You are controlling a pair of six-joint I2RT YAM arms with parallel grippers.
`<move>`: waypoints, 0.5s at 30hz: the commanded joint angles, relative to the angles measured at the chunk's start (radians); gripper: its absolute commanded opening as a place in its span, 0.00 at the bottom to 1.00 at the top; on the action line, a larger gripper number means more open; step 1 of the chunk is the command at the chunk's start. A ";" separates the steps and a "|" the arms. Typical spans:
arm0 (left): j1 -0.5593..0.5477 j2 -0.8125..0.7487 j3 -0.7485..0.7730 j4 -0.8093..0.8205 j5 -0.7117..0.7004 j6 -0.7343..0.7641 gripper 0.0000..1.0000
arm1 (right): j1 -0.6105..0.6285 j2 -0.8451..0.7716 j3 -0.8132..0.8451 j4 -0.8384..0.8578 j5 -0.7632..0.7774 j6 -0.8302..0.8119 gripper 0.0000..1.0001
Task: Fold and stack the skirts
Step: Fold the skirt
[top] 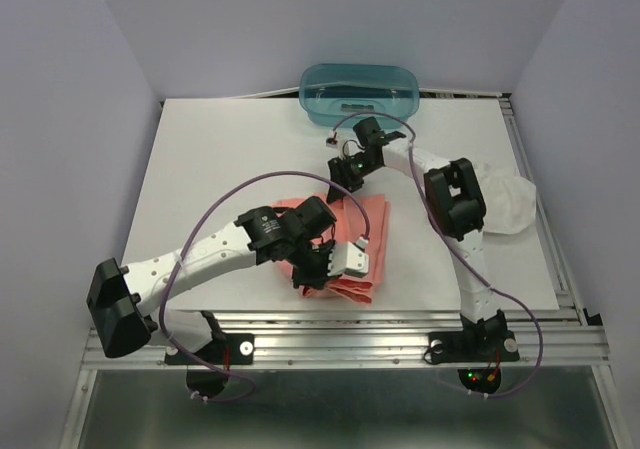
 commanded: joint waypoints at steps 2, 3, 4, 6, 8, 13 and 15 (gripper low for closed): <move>0.070 0.032 0.132 -0.072 0.069 0.012 0.00 | 0.061 -0.087 -0.147 0.002 -0.080 -0.113 0.37; 0.093 0.040 0.144 -0.074 0.077 0.016 0.00 | 0.073 -0.093 -0.167 0.000 -0.085 -0.118 0.35; 0.116 0.049 0.172 -0.077 0.080 0.026 0.00 | 0.073 -0.101 -0.184 0.002 -0.092 -0.122 0.33; 0.183 0.089 0.204 -0.083 0.068 0.055 0.00 | 0.084 -0.115 -0.218 0.002 -0.121 -0.124 0.28; 0.223 0.132 0.253 -0.071 0.054 0.077 0.00 | 0.096 -0.124 -0.260 0.007 -0.141 -0.124 0.27; 0.278 0.207 0.304 -0.014 -0.029 0.125 0.00 | 0.114 -0.141 -0.306 0.027 -0.161 -0.109 0.25; 0.285 0.244 0.298 0.029 -0.065 0.129 0.00 | 0.114 -0.141 -0.306 0.025 -0.172 -0.110 0.25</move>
